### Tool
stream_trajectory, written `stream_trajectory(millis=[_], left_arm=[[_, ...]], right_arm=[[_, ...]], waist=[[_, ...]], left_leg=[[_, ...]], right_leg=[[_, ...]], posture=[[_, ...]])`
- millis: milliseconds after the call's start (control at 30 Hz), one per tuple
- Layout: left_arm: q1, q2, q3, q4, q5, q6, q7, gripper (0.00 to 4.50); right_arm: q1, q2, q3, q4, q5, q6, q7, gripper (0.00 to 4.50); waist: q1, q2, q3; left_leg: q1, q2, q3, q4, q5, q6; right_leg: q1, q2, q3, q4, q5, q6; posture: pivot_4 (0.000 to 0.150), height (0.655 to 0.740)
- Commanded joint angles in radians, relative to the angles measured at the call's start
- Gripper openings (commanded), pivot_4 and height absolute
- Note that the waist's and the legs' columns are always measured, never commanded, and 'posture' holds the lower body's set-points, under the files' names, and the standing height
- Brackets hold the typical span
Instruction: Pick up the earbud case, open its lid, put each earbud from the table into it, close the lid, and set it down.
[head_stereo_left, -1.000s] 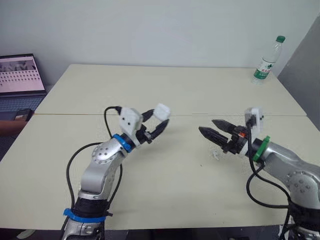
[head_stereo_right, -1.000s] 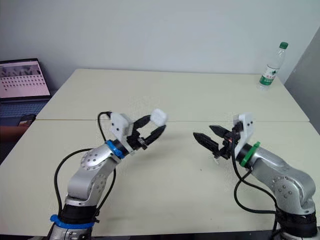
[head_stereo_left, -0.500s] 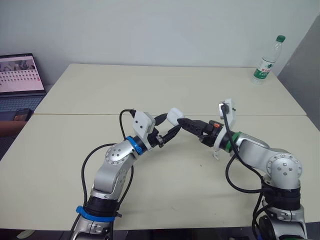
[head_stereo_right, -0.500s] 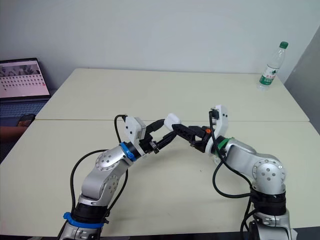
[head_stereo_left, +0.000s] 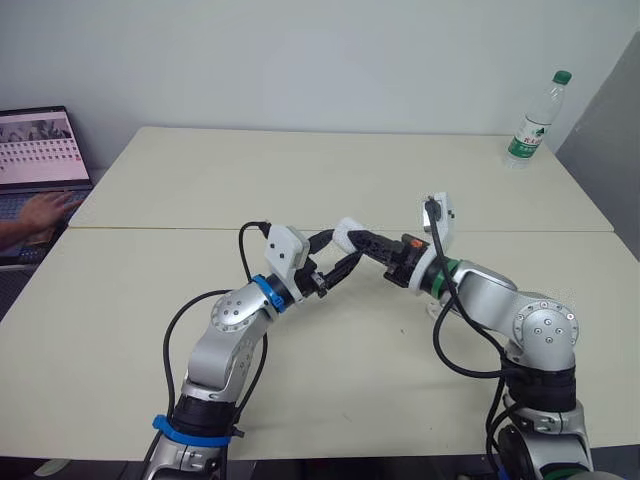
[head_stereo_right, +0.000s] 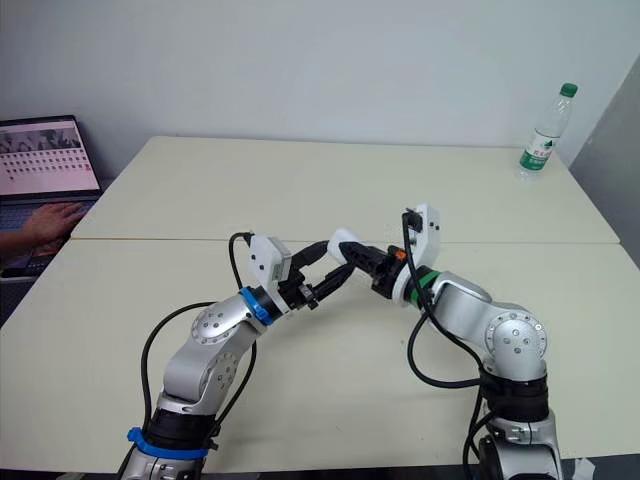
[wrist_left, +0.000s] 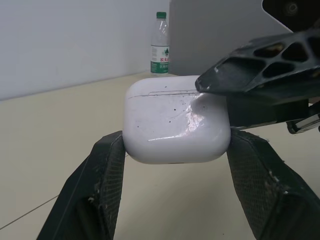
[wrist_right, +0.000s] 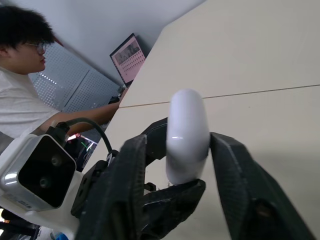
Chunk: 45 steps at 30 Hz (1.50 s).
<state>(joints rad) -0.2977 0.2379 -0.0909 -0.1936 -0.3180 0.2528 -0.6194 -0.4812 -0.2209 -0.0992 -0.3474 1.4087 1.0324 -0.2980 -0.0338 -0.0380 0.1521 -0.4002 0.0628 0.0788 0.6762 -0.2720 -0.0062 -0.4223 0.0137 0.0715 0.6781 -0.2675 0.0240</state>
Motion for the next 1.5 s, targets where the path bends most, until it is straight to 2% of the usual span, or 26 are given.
stream_trajectory(millis=[33, 200, 267, 367, 400, 500, 600, 667, 733, 900, 1233, 1500], left_arm=[[-0.001, -0.010, 0.004, -0.033, -0.017, -0.017, 0.002, 2.71], [-0.003, -0.016, 0.010, -0.031, -0.053, -0.001, -0.022, 2.71], [-0.002, -0.017, 0.015, -0.039, -0.078, 0.015, -0.029, 3.46], [-0.001, -0.005, 0.019, -0.049, -0.084, 0.034, -0.021, 4.32], [-0.001, 0.006, 0.039, -0.060, -0.128, 0.078, -0.031, 4.47], [-0.002, 0.059, 0.086, -0.082, -0.233, 0.183, -0.072, 4.47], [-0.011, 0.216, 0.117, -0.099, -0.378, 0.377, -0.209, 4.47], [-0.033, 0.282, 0.145, -0.097, -0.502, 0.505, -0.266, 4.47], [-0.071, 0.312, 0.175, -0.069, -0.618, 0.612, -0.301, 4.47], [-0.155, 0.349, 0.152, -0.002, -0.737, 0.771, -0.405, 4.47], [-0.237, 0.342, 0.060, 0.063, -0.697, 0.801, -0.510, 4.47], [-0.257, 0.327, 0.049, 0.058, -0.694, 0.806, -0.532, 4.47]], right_arm=[[-0.005, -0.002, -0.009, -0.031, 0.045, -0.023, -0.003, 0.73], [-0.004, -0.006, -0.005, -0.026, 0.069, -0.026, -0.014, 0.74], [-0.003, -0.006, -0.004, -0.022, 0.083, -0.029, -0.019, 0.74], [-0.002, -0.014, -0.006, -0.019, 0.102, -0.032, -0.021, 0.74], [-0.001, -0.026, -0.015, -0.016, 0.107, -0.032, -0.008, 0.74], [0.014, -0.070, -0.054, -0.020, 0.126, -0.041, 0.074, 0.74], [0.054, -0.201, -0.067, -0.009, 0.091, 0.006, 0.252, 0.74], [0.064, -0.260, -0.068, 0.009, 0.086, 0.021, 0.337, 0.74], [0.064, -0.307, -0.065, 0.020, 0.074, 0.029, 0.424, 0.74], [0.073, -0.387, -0.043, 0.004, 0.037, 0.048, 0.640, 0.74], [0.077, -0.443, -0.005, -0.083, 0.002, 0.050, 0.870, 0.74], [0.088, -0.456, 0.044, -0.122, -0.091, 0.032, 0.923, 0.74]], waist=[[0.000, 0.000, 0.000], [0.000, 0.000, 0.000], [0.000, 0.000, 0.000], [-0.001, 0.000, 0.000], [-0.001, 0.000, 0.000], [-0.003, 0.000, 0.000], [-0.005, 0.001, 0.001], [-0.007, 0.002, 0.002], [-0.007, 0.003, 0.005], [-0.006, 0.003, 0.007], [-0.003, 0.002, 0.016], [-0.001, 0.002, 0.017]], left_leg=[[0.000, 0.000, 0.000, 0.000, 0.000, 0.000], [0.000, 0.000, 0.000, 0.000, 0.000, 0.000], [0.000, 0.000, 0.000, 0.000, 0.000, 0.000], [0.000, 0.000, 0.000, 0.000, 0.000, 0.000], [0.000, 0.000, 0.000, 0.000, 0.000, 0.000], [0.000, 0.000, 0.000, 0.000, 0.000, 0.000], [0.000, 0.000, -0.001, -0.001, 0.000, 0.000], [0.000, 0.000, -0.001, -0.001, 0.000, 0.000], [0.000, 0.000, -0.001, -0.001, 0.000, 0.000], [0.000, 0.000, -0.001, -0.001, 0.000, 0.000], [-0.001, 0.000, -0.003, -0.001, 0.000, 0.000], [-0.001, 0.000, -0.004, -0.001, 0.000, 0.000]], right_leg=[[0.000, 0.000, 0.000, 0.000, 0.000, 0.000], [0.000, 0.000, 0.000, 0.000, 0.000, 0.000], [0.000, 0.000, 0.000, 0.000, 0.000, 0.000], [0.000, 0.000, 0.000, 0.000, 0.000, 0.000], [0.000, 0.000, 0.000, 0.000, 0.000, 0.000], [0.000, 0.000, 0.000, 0.000, -0.001, 0.001], [0.000, 0.000, -0.001, -0.001, -0.003, 0.004], [0.000, 0.000, -0.001, -0.001, -0.003, 0.004], [0.000, 0.000, -0.001, -0.001, -0.003, 0.004], [0.000, 0.001, -0.002, -0.002, -0.003, 0.004], [0.000, 0.001, -0.002, -0.002, -0.004, 0.003], [0.000, 0.001, -0.002, -0.002, -0.004, 0.003]], posture=[[0.150, 0.7362], [0.150, 0.7362], [0.150, 0.7362], [0.150, 0.7362], [0.150, 0.7362], [0.150, 0.7362], [0.150, 0.7362], [0.150, 0.7362], [0.150, 0.7362], [0.150, 0.7362], [0.150, 0.7362], [0.150, 0.7362]])
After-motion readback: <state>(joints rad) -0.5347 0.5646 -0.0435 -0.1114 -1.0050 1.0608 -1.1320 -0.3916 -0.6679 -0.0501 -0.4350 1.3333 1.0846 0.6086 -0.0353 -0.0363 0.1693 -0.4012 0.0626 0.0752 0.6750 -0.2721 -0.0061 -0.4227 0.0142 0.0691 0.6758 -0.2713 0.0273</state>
